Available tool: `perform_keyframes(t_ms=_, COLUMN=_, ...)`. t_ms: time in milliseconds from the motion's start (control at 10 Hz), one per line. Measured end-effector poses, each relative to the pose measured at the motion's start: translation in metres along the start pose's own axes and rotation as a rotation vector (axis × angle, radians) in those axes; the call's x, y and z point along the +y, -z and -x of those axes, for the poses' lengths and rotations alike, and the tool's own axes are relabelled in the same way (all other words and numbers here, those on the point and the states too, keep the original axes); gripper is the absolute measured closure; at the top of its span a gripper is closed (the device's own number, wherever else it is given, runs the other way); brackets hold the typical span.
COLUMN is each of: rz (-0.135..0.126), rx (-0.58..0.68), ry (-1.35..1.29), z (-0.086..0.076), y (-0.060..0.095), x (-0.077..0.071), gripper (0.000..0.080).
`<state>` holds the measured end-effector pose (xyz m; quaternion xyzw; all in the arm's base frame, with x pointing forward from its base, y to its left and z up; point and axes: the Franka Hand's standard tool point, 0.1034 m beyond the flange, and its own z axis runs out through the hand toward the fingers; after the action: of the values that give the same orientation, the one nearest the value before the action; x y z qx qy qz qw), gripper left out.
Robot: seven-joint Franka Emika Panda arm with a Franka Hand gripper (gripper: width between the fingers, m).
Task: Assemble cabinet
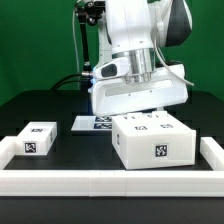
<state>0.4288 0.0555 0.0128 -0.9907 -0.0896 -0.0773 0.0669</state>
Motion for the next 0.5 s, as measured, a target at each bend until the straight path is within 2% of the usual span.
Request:
perform_keyframes(t_ms=200, rz=-0.008, rx=-0.033, ry=0.004, z=-0.002, y=0.008, x=-0.006, gripper=0.0374)
perform_keyframes(t_ms=500, rz=-0.027, rx=-0.103, ry=-0.030, z=-0.018, y=0.032, x=-0.016, gripper=0.0373)
